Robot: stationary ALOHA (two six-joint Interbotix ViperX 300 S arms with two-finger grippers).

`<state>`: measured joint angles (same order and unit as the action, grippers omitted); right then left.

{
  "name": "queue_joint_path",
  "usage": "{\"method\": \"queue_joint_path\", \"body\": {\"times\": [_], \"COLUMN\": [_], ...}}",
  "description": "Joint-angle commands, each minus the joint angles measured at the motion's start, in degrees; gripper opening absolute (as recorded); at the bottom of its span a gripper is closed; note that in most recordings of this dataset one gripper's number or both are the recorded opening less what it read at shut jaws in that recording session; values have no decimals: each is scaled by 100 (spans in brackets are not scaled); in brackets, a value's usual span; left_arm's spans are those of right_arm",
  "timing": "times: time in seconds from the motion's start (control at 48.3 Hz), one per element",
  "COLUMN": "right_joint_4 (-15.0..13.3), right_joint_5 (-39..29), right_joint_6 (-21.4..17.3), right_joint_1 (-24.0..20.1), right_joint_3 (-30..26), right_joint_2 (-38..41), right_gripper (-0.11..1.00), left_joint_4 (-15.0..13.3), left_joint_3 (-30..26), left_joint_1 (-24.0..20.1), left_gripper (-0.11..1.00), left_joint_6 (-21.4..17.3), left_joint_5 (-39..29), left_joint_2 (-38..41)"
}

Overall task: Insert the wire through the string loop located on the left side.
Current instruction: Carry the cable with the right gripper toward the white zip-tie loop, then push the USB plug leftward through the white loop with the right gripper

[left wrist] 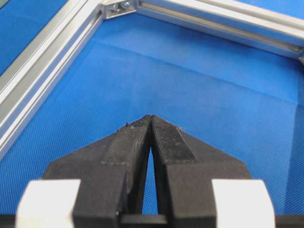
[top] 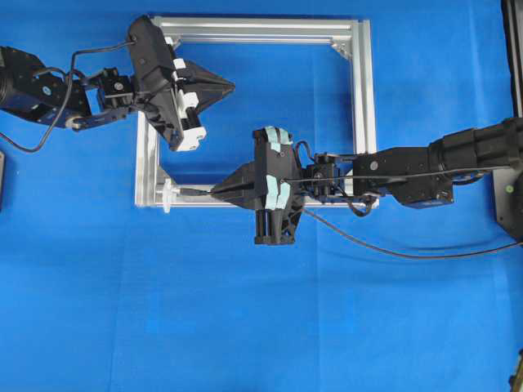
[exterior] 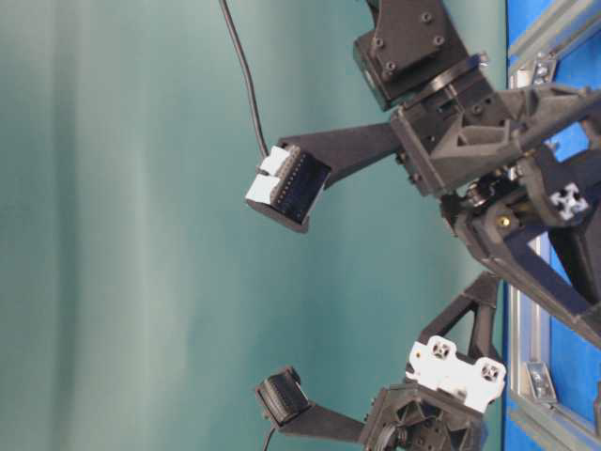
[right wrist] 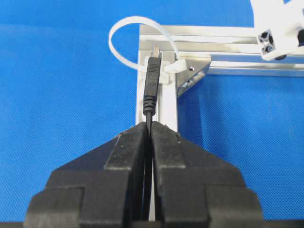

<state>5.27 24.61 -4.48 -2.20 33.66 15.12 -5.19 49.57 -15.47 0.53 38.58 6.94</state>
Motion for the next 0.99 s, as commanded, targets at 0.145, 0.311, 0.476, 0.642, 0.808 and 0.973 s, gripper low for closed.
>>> {"method": "queue_joint_path", "body": {"times": [0.145, 0.311, 0.476, 0.642, 0.808, 0.973], "right_joint_4": [-9, -9, -9, -9, -9, -9], "right_joint_5": [18, 18, 18, 18, -44, -62], "right_joint_6": [-9, -9, -9, -9, -9, -9], "right_joint_1": [-9, 0, -9, -9, 0, -9], "right_joint_3": [-114, -114, -114, -114, -123, -176], "right_joint_2": [-97, -88, -97, -88, -88, -62], "right_gripper": [1, 1, 1, 1, 1, 1], "left_joint_4": [9, 18, 18, 18, 9, 9], "left_joint_3": [-35, -35, -35, -35, -35, -35], "left_joint_1": [0, 0, 0, 0, 0, 0], "left_gripper": [0, 0, 0, 0, 0, 0], "left_joint_6": [0, 9, 9, 9, 0, 0], "left_joint_5": [62, 62, 62, 62, 62, 62], "left_joint_2": [-185, -185, -185, -185, -185, -185]}}
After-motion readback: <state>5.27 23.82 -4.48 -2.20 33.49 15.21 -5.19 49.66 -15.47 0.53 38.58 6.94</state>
